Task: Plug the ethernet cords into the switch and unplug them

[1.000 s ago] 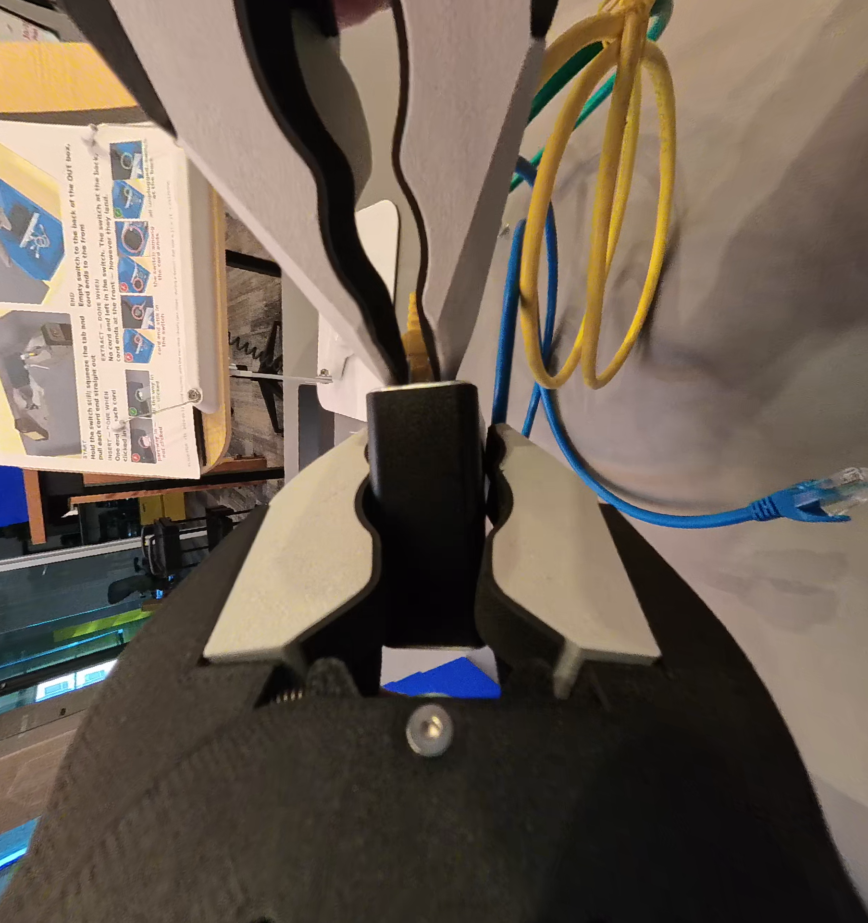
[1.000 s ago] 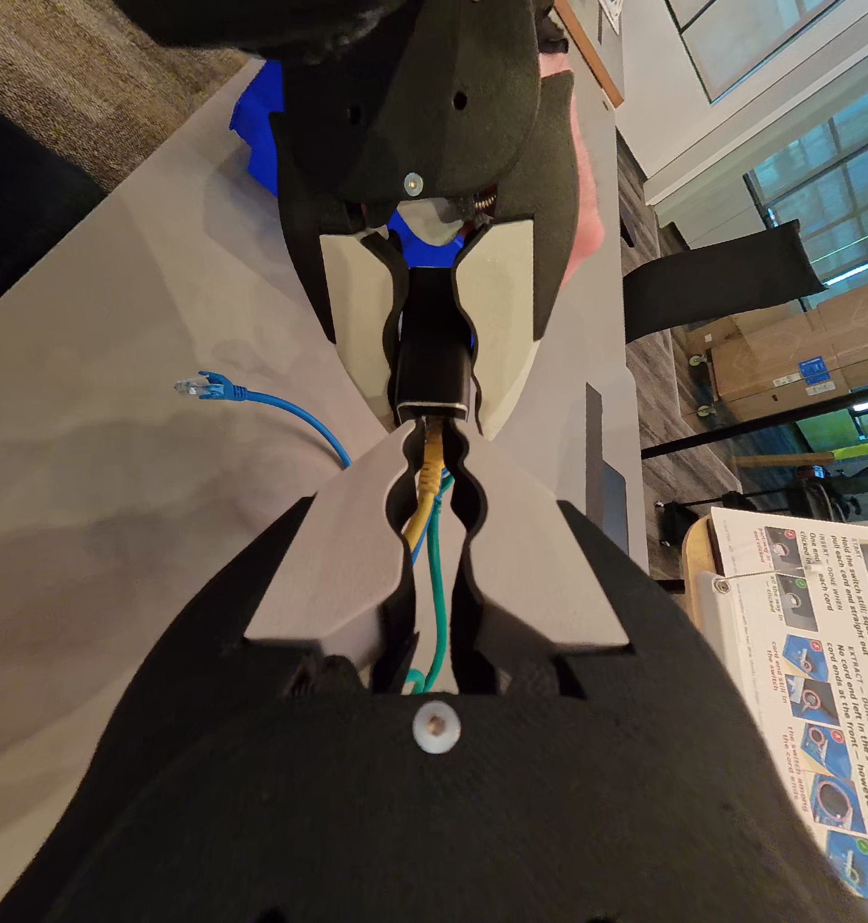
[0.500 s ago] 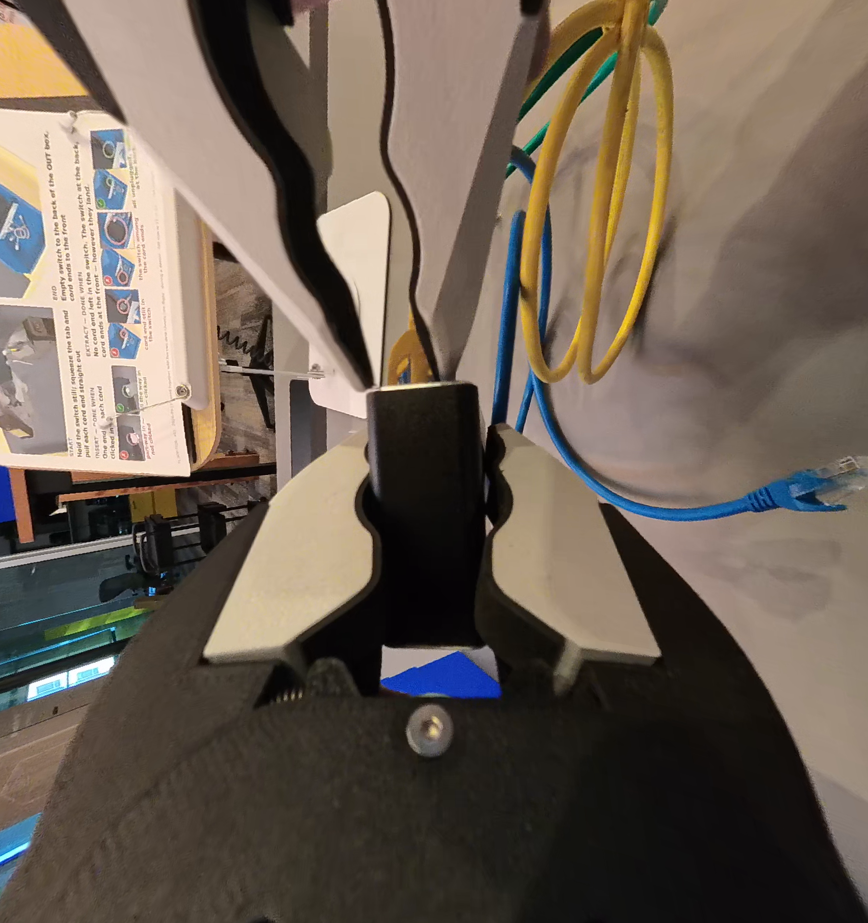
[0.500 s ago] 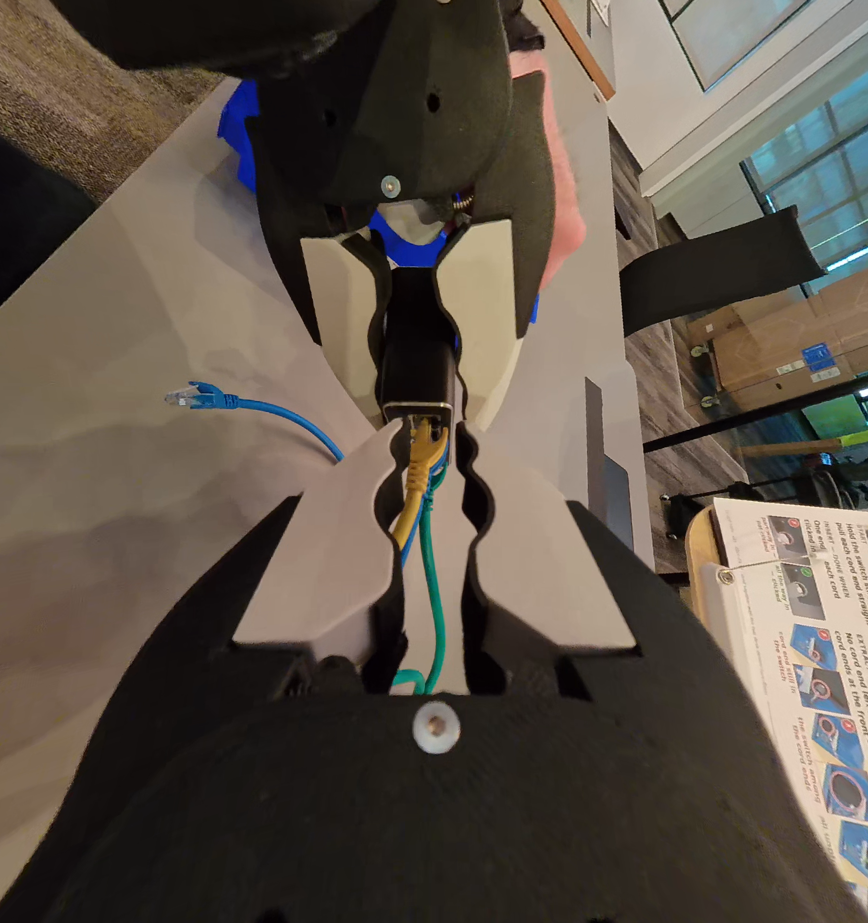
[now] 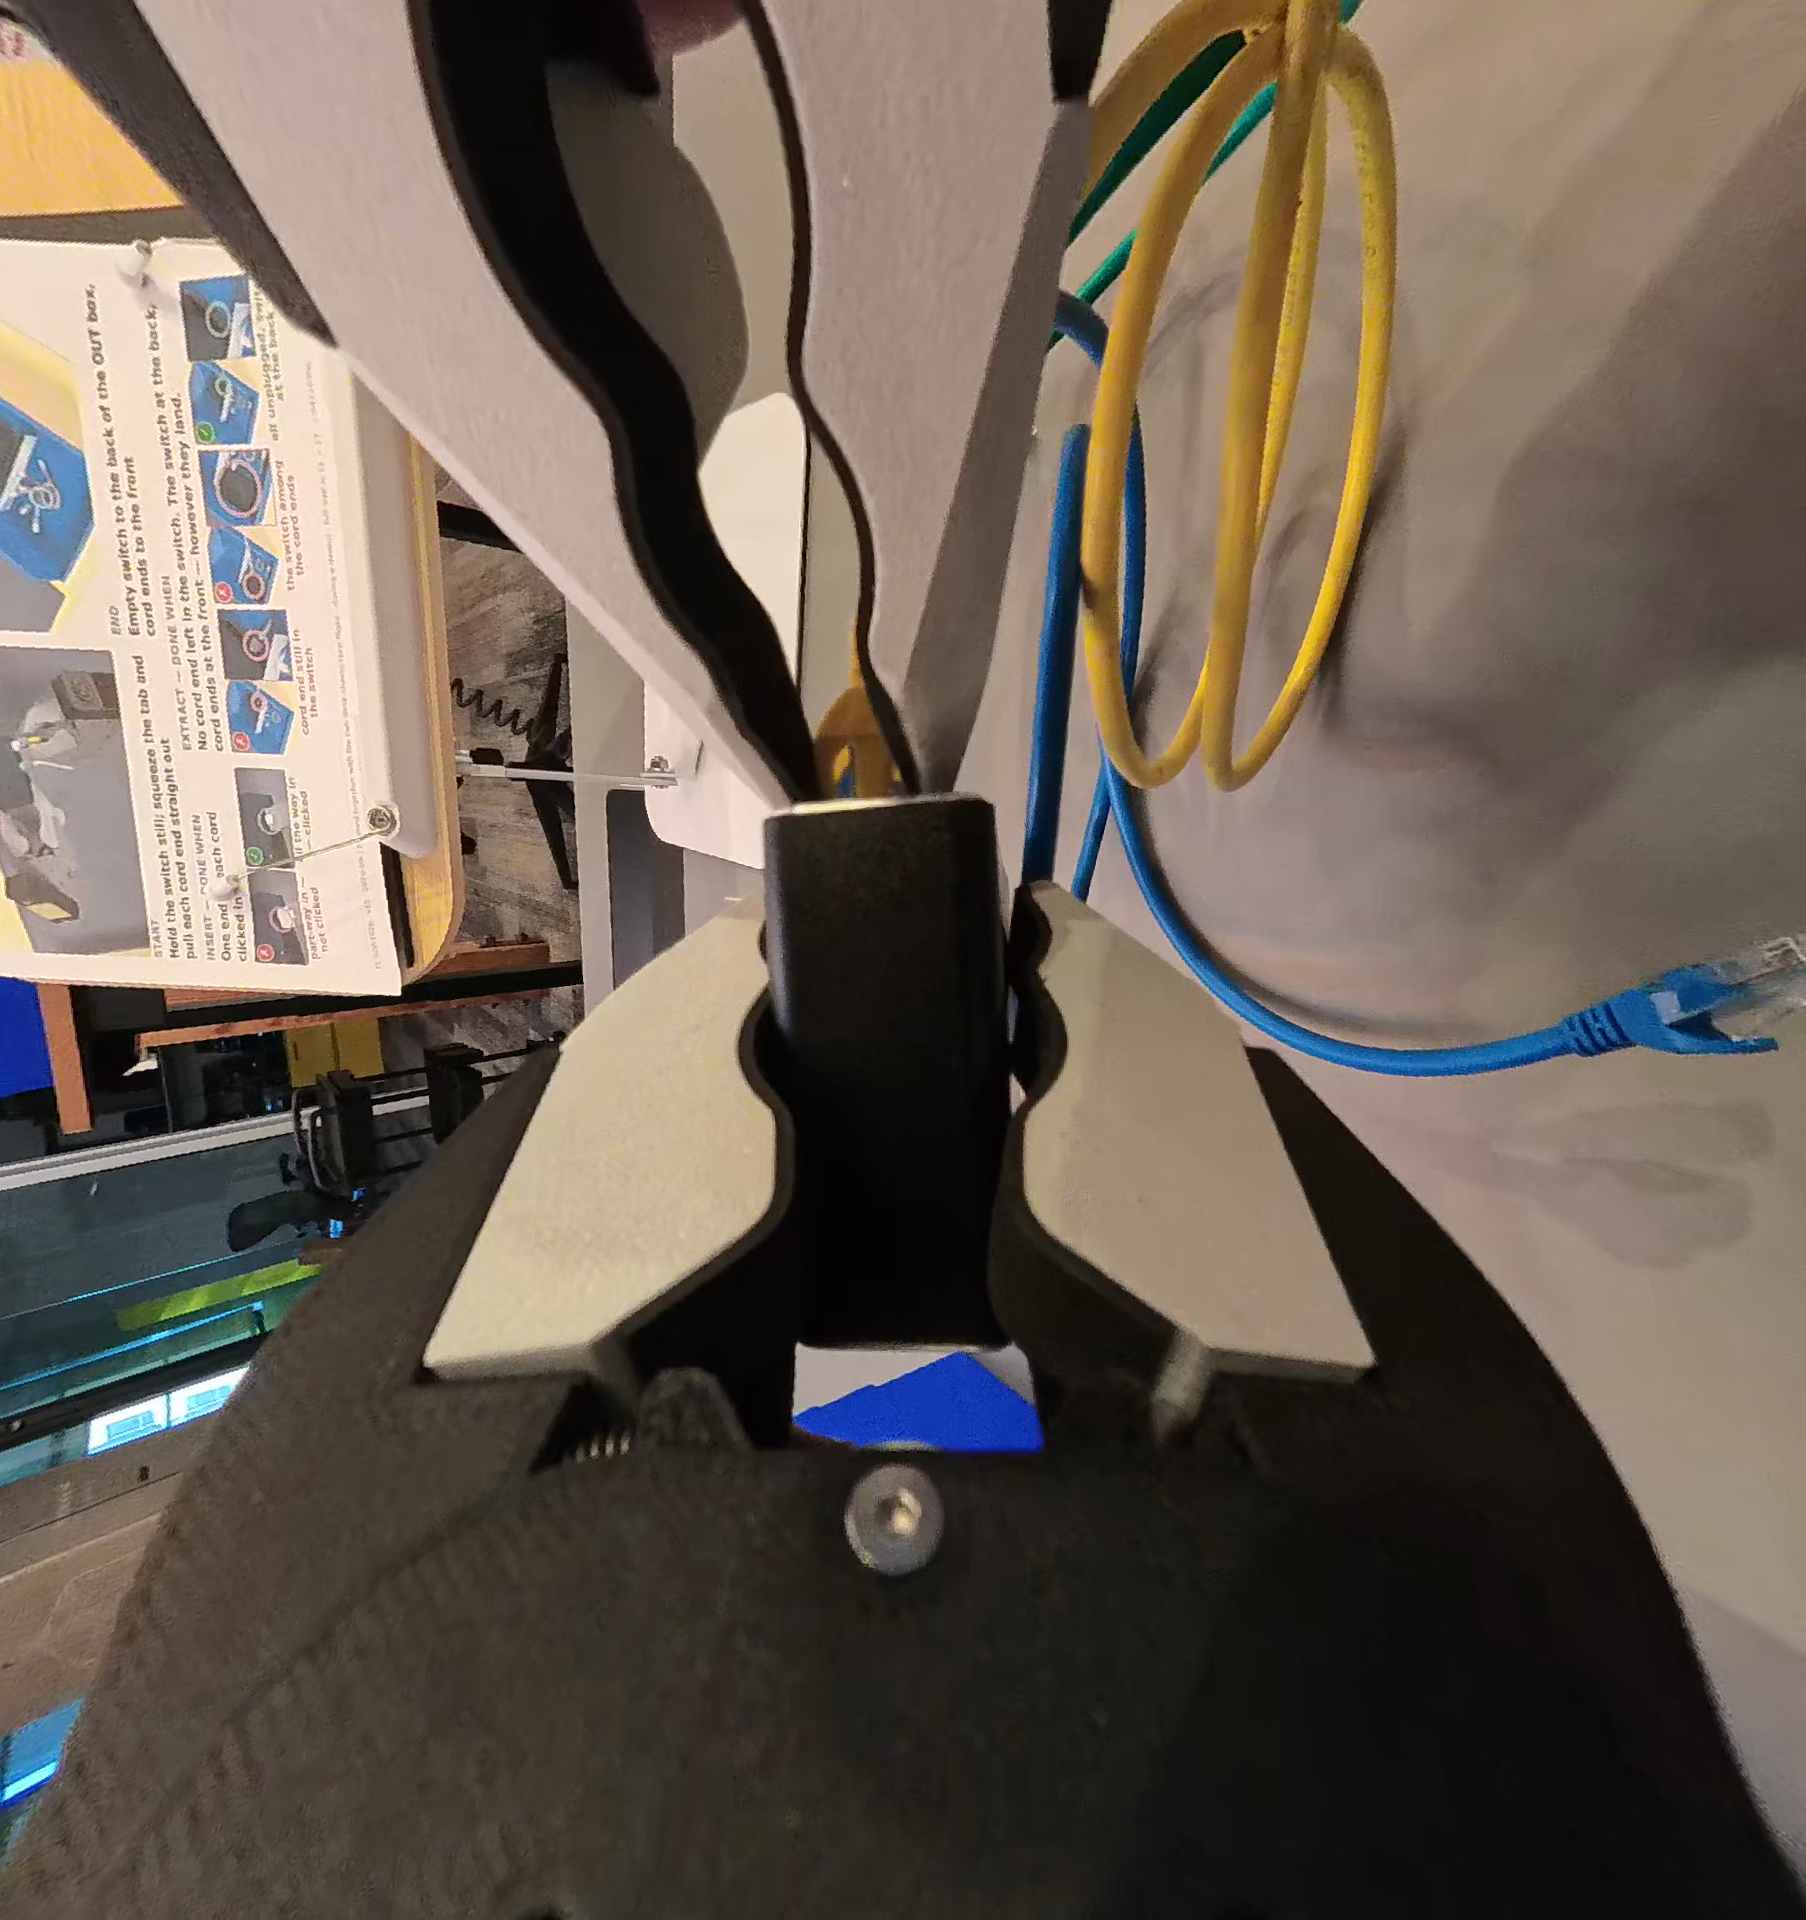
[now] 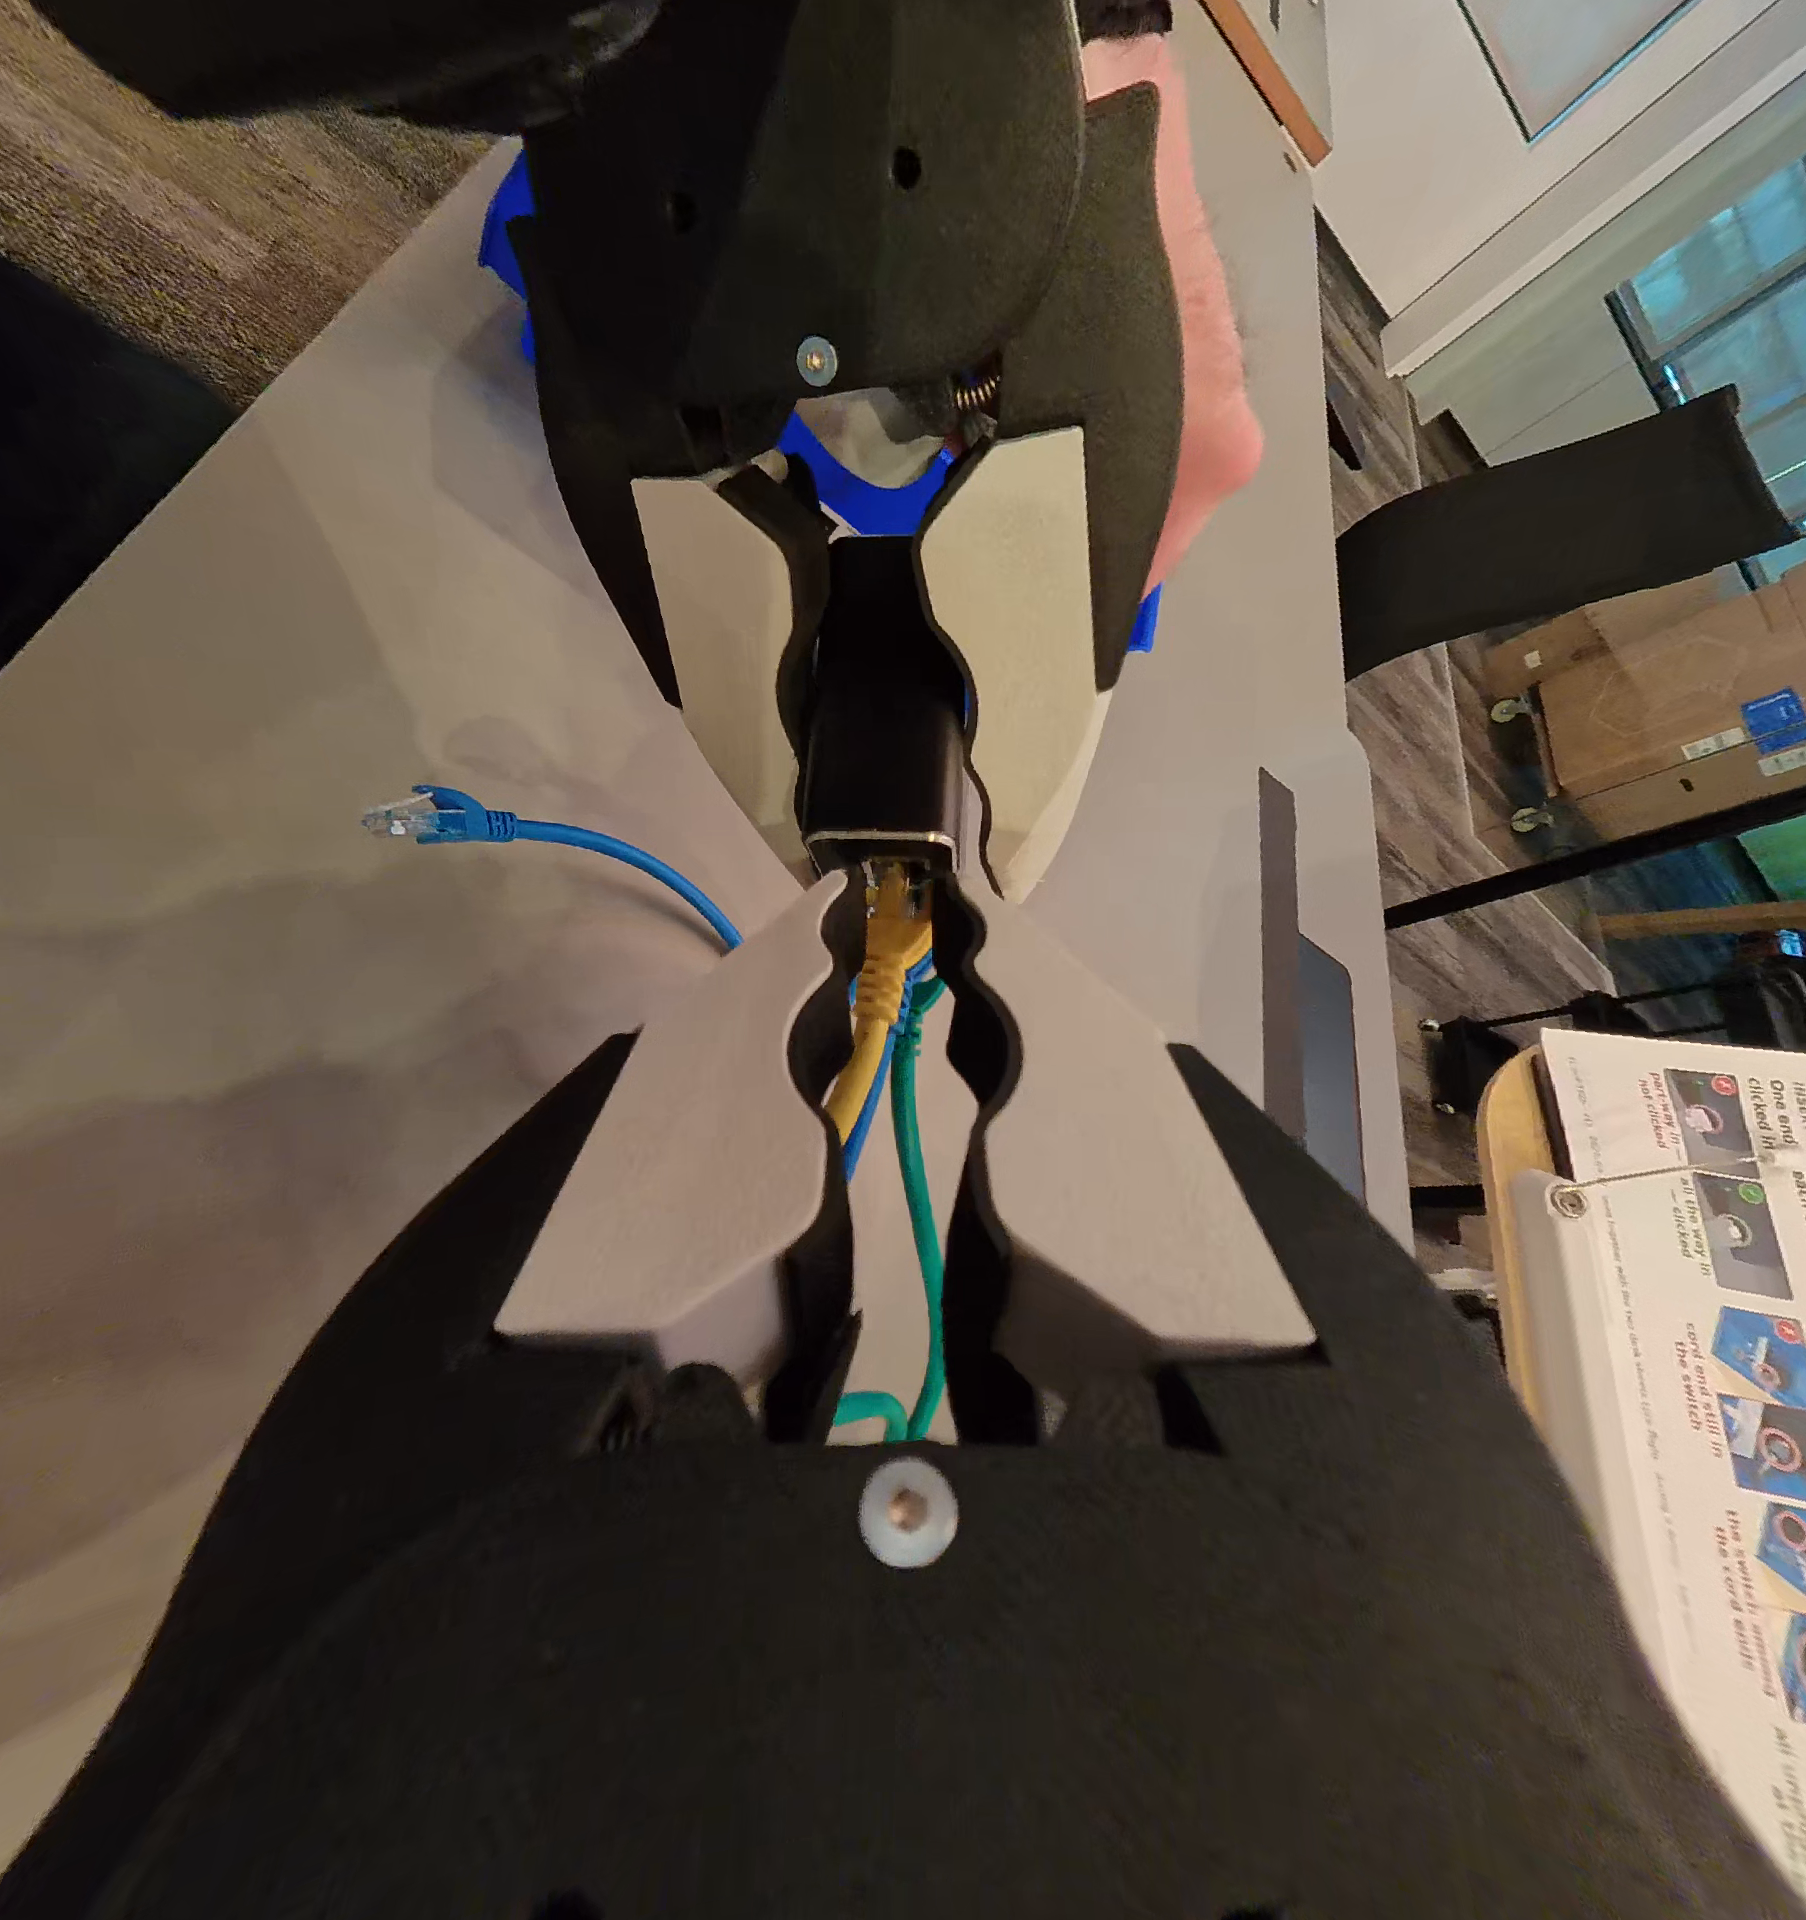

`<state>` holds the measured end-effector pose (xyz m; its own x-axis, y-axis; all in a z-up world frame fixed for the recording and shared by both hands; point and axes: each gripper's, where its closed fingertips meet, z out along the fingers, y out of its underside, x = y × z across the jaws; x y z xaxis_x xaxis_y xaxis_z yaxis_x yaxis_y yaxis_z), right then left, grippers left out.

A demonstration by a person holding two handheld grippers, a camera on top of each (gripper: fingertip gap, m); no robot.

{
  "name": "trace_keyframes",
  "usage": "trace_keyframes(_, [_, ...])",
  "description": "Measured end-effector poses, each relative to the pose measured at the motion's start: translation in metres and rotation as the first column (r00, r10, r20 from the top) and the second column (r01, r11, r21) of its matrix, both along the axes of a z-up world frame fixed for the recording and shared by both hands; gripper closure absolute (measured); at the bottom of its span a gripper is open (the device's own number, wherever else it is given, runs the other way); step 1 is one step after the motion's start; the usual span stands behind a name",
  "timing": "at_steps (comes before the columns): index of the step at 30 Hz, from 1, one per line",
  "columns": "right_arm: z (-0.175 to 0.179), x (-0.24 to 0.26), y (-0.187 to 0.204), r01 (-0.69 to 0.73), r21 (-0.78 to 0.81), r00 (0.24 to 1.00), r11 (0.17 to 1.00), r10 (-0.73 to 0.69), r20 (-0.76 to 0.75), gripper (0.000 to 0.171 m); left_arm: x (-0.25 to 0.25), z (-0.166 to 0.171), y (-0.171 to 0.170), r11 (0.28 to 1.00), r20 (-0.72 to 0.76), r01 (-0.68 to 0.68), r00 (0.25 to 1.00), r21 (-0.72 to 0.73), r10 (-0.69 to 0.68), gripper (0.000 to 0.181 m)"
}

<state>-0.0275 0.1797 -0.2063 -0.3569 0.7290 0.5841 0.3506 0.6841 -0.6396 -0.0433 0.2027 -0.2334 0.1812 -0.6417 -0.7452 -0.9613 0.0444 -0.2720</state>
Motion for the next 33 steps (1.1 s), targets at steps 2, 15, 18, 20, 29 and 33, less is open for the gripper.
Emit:
trace_keyframes(2, [-0.0016, -0.0003, 0.0, 0.002, 0.003, 1.0, 1.0, -0.002, 0.007, 0.162, -0.0005, -0.0014, 0.0004, 1.0, -0.005, 0.0, 1.0, 0.002, 0.0, 0.143])
trace_keyframes(15, [-0.0034, 0.0022, -0.0004, -0.002, -0.048, 1.0, 0.999, 0.003, 0.02, 0.163, 0.0013, -0.0042, 0.0, 1.0, 0.015, 0.001, 1.0, -0.018, -0.001, 0.142])
trace_keyframes(18, [-0.0038, 0.0029, -0.0005, -0.006, -0.062, 1.0, 0.998, 0.008, 0.018, 0.163, 0.0024, -0.0056, -0.0001, 1.0, 0.038, 0.006, 0.999, -0.03, -0.005, 0.142])
trace_keyframes(20, [-0.0038, 0.0039, -0.0007, -0.004, -0.056, 1.0, 0.998, 0.006, 0.026, 0.163, 0.0034, -0.006, -0.0005, 0.999, 0.045, 0.006, 0.999, -0.037, -0.004, 0.142])
trace_keyframes(29, [-0.0007, 0.0004, 0.0019, 0.063, 0.057, 0.995, 0.996, -0.068, 0.073, 0.164, 0.0, -0.0053, 0.0018, 0.997, 0.097, -0.033, 0.994, -0.064, 0.039, 0.143])
trace_keyframes(33, [0.0034, 0.0043, -0.0004, 0.029, -0.021, 0.999, 0.999, -0.028, 0.045, 0.166, 0.0051, -0.0029, 0.0011, 0.998, 0.127, -0.018, 0.992, -0.057, 0.025, 0.143])
